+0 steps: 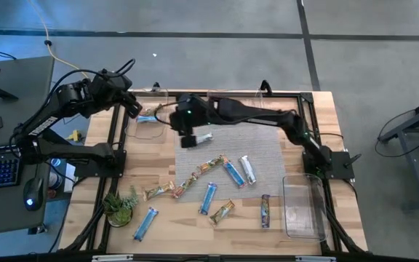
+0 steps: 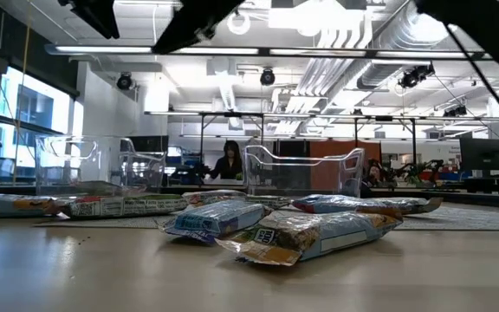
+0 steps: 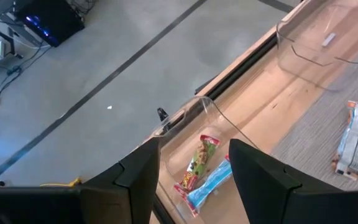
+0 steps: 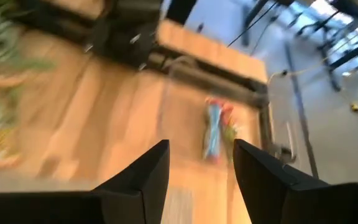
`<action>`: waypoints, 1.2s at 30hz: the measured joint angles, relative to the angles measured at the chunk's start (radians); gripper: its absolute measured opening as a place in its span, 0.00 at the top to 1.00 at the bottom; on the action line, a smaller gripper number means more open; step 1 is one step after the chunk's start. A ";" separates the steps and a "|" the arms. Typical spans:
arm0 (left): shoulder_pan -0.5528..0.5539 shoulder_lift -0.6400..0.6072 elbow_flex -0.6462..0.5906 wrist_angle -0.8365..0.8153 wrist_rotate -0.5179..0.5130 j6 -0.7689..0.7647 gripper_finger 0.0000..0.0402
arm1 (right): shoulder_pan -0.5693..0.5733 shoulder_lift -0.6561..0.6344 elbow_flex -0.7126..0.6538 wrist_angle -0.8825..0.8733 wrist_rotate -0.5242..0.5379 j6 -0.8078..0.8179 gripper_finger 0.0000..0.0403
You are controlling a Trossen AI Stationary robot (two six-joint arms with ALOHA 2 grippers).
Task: Pick and place Granola Bars by type
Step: Put the red granola bar into the top left transparent bin
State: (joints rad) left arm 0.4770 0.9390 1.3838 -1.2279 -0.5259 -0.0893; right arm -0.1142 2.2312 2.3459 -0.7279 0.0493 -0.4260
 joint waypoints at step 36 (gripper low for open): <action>0.000 0.000 0.000 0.000 0.010 -0.047 0.54 | 0.215 -0.049 -0.805 0.705 -0.313 0.101 0.60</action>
State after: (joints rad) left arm 0.4770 0.9390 1.3838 -1.2282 -0.5163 -0.1368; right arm 0.1012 2.1822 1.5411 -0.0228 -0.2632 -0.3255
